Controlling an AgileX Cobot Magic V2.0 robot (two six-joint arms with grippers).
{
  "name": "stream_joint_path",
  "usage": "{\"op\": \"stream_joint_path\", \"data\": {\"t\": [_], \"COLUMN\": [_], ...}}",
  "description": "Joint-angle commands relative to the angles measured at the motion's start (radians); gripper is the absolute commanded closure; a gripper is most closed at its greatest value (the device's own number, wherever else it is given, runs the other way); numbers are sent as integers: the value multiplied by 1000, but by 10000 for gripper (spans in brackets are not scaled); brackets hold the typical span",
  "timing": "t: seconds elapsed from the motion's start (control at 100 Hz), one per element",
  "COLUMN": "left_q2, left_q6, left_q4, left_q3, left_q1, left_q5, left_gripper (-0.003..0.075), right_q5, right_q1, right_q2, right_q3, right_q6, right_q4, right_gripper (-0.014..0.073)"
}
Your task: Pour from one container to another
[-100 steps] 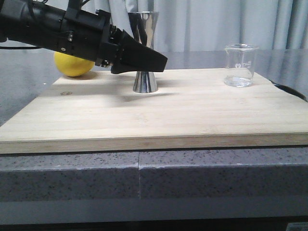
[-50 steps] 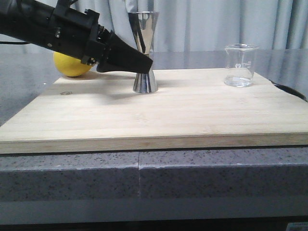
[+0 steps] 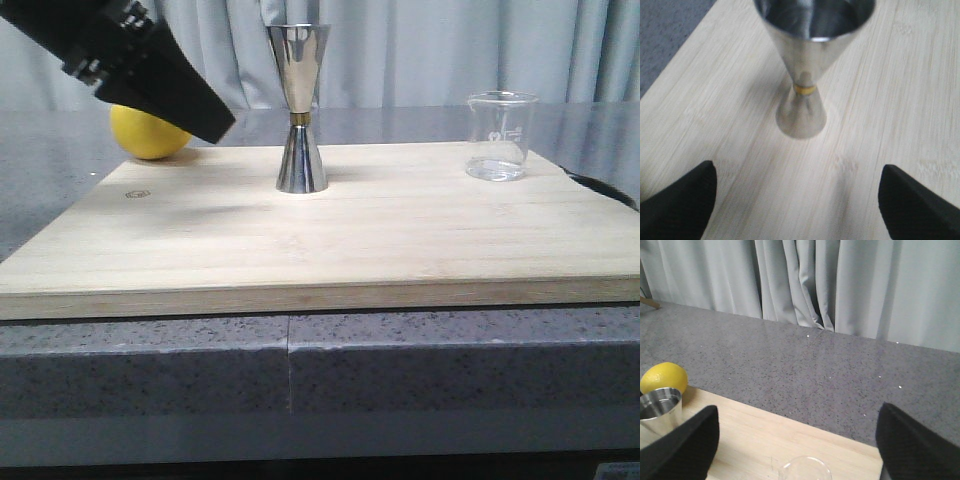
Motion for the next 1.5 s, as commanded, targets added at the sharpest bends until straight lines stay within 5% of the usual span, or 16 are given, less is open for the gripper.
{"op": "stream_joint_path", "data": {"t": [0.0, 0.38, 0.5, 0.8, 1.13, 1.37, 1.49], "left_q2": [-124, -503, -615, -837, -907, -900, -900], "left_q6": [-221, -1012, -1174, -1354, -1356, -1356, -1356], "left_q4": [137, 794, 921, 996, 1012, 1016, 1016], "left_q3": [-31, -31, -31, -31, -31, -29, -29], "left_q1": [4, 4, 4, 4, 4, 4, 4], "left_q5": [-3, 125, 199, 311, 304, 302, 300], "left_gripper": [115, 131, 171, 235, 337, 631, 740], "right_q5": [25, 72, 64, 77, 144, 144, 144], "right_q1": [-4, -4, -4, -4, -4, -4, -4], "right_q2": [-47, -142, -178, -264, -277, -277, -277], "right_q3": [-27, -27, -25, -25, -25, -25, -25], "right_q6": [92, 532, 544, 625, 723, 726, 726], "right_q4": [-52, -456, -455, -455, -455, -455, -455], "right_gripper": [15, 16, 25, 125, 304, 645, 659]}}
